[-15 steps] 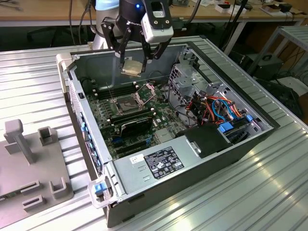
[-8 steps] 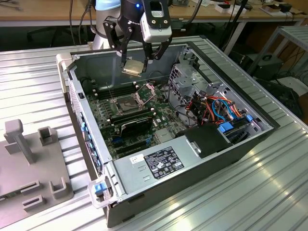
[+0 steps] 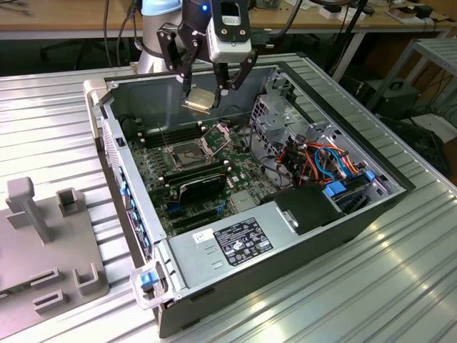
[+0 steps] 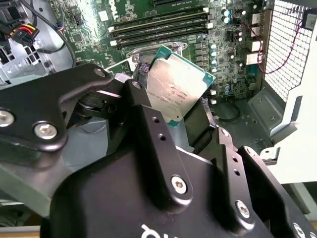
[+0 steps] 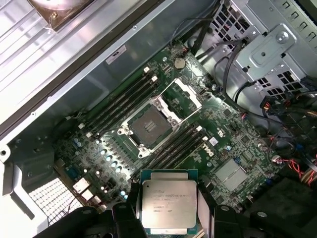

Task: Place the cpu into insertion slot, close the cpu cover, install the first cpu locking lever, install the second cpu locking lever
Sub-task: 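Place the cpu into insertion slot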

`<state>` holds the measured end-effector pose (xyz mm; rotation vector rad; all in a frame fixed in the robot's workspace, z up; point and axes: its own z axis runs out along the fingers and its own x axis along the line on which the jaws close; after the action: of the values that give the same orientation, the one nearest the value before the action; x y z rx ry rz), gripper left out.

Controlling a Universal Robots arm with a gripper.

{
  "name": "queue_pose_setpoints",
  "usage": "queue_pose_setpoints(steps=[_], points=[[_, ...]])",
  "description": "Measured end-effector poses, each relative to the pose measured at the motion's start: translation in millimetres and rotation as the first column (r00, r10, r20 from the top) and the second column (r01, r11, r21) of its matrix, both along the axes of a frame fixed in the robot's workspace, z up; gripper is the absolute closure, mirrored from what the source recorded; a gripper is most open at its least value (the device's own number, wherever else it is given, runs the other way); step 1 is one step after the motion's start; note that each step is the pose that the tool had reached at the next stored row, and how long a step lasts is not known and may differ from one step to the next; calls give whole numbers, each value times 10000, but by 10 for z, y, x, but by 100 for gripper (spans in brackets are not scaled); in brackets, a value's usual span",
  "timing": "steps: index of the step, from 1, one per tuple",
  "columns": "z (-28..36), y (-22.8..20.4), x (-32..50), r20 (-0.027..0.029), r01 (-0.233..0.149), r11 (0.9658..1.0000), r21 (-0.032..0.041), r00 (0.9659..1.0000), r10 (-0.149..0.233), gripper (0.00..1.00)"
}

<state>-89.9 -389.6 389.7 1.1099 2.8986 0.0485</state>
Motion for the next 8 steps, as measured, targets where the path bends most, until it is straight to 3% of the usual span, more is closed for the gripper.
queue_pose_setpoints(steps=[8], points=[[-11, 17, 22, -1, 651, 9979, 1, 9979, -651, 45]])
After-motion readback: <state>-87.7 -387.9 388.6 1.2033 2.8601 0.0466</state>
